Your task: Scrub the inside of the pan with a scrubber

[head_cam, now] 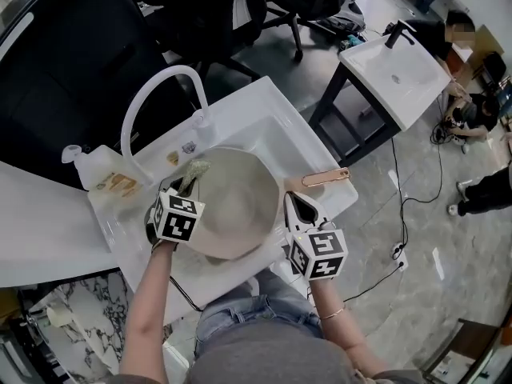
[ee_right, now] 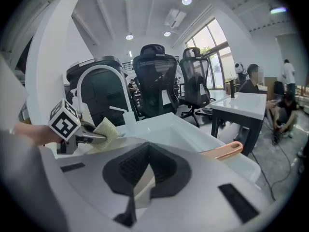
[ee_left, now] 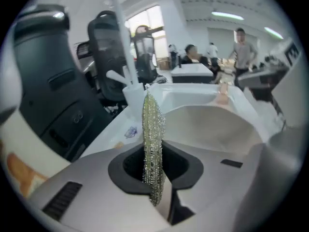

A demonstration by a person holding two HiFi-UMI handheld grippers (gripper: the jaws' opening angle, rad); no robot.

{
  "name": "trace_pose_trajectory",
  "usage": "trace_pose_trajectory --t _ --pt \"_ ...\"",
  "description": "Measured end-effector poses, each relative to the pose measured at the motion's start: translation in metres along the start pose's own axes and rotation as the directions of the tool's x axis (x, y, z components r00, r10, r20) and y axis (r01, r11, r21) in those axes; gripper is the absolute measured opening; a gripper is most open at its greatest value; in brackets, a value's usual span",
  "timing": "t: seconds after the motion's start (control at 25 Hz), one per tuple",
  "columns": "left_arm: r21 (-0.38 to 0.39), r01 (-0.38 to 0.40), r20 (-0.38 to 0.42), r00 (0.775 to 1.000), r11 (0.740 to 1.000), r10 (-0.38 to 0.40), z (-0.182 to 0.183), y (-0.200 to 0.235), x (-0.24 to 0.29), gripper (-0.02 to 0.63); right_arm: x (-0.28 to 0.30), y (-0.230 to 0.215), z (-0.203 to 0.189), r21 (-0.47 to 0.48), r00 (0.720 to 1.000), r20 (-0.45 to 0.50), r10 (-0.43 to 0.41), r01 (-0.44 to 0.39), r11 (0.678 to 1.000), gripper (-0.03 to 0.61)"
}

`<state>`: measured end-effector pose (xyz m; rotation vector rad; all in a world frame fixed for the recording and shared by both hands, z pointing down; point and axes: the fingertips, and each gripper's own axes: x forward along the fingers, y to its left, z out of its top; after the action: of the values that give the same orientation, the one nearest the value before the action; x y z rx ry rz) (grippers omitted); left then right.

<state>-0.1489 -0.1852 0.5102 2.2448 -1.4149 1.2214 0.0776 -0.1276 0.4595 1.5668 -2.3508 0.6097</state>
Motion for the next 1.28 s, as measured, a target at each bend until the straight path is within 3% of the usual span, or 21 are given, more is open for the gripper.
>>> trace_pose_trajectory --t 0.04,0.08,0.12,0.16,0.24,0.32,0.36,0.4,0.48,0.56,0.6,0.68,0.76,0.88,1.08,1.16,1.28 --pt "0.129 -0.004 -0.016 1.000 0.992 0.006 0.001 -0.002 0.003 0.060 -0.002 0.000 -0.001 0.002 1.000 -0.001 -0.007 0.007 1.000 0.011" --pt "0.267 -0.017 -0.027 0.999 0.964 0.025 0.002 -0.004 0.007 0.060 -0.004 0.000 -0.002 0.003 1.000 -0.002 -0.014 0.014 1.000 0.011" --pt "0.406 -0.037 -0.031 0.998 0.913 0.055 0.002 -0.005 0.011 0.060 -0.006 -0.001 -0.003 0.005 1.000 -0.003 -0.022 0.022 1.000 0.011" --pt "0.540 -0.062 -0.028 0.995 0.839 0.091 0.002 -0.006 0.015 0.060 -0.009 -0.001 -0.004 0.007 1.000 -0.003 -0.031 0.031 0.999 0.011" --pt "0.761 -0.101 -0.006 0.987 0.641 0.161 -0.001 -0.009 0.025 0.060 -0.013 -0.002 -0.008 0.014 0.999 -0.007 -0.047 0.047 0.999 0.011" --pt "0.887 -0.096 0.008 0.981 0.452 0.193 -0.006 -0.014 0.034 0.060 -0.017 -0.003 -0.011 0.020 0.998 -0.011 -0.059 0.060 0.998 0.011" --pt "0.920 -0.077 0.000 0.981 0.385 0.196 -0.010 -0.018 0.038 0.060 -0.019 -0.003 -0.012 0.022 0.998 -0.013 -0.064 0.064 0.998 0.011" --pt "0.941 -0.049 -0.018 0.980 0.334 0.196 -0.014 -0.021 0.041 0.060 -0.020 -0.003 -0.013 0.024 0.998 -0.013 -0.068 0.068 0.997 0.011" --pt "0.962 0.025 -0.079 0.979 0.272 0.189 -0.023 -0.028 0.043 0.060 -0.023 -0.004 -0.012 0.027 0.997 -0.011 -0.074 0.074 0.997 0.011" --pt "0.958 0.133 -0.179 0.969 0.253 0.168 -0.037 -0.034 0.043 0.060 -0.025 -0.003 -0.012 0.030 0.997 -0.008 -0.077 0.078 0.997 0.011" --pt "0.945 0.201 -0.246 0.957 0.259 0.153 -0.047 -0.037 0.041 0.058 -0.025 -0.002 -0.013 0.030 0.997 -0.007 -0.078 0.078 0.996 0.011" --pt "0.893 0.337 -0.384 0.916 0.297 0.118 -0.070 -0.045 0.035 0.058 -0.026 0.000 -0.014 0.030 0.997 -0.005 -0.078 0.078 0.997 0.011" --pt "0.836 0.425 -0.481 0.872 0.347 0.091 -0.086 -0.048 0.029 0.057 -0.028 0.001 -0.015 0.029 0.997 -0.004 -0.078 0.078 0.997 0.011" --pt "0.753 0.516 -0.582 0.812 0.408 0.047 -0.100 -0.052 0.017 0.057 -0.030 0.001 -0.015 0.029 0.997 -0.004 -0.081 0.081 0.996 0.011" --pt "0.581 0.660 -0.726 0.685 0.477 -0.064 -0.120 -0.068 -0.006 0.057 -0.033 0.005 -0.016 0.032 0.997 -0.002 -0.078 0.078 0.996 0.011" --pt "0.533 0.691 -0.757 0.647 0.489 -0.089 -0.126 -0.073 -0.012 0.057 -0.034 0.007 -0.016 0.031 0.997 0.001 -0.076 0.075 0.997 0.011" --pt "0.466 0.738 -0.795 0.592 0.488 -0.135 -0.133 -0.085 -0.023 0.057 -0.037 0.009 -0.016 0.029 0.997 0.003 -0.074 0.074 0.997 0.011"
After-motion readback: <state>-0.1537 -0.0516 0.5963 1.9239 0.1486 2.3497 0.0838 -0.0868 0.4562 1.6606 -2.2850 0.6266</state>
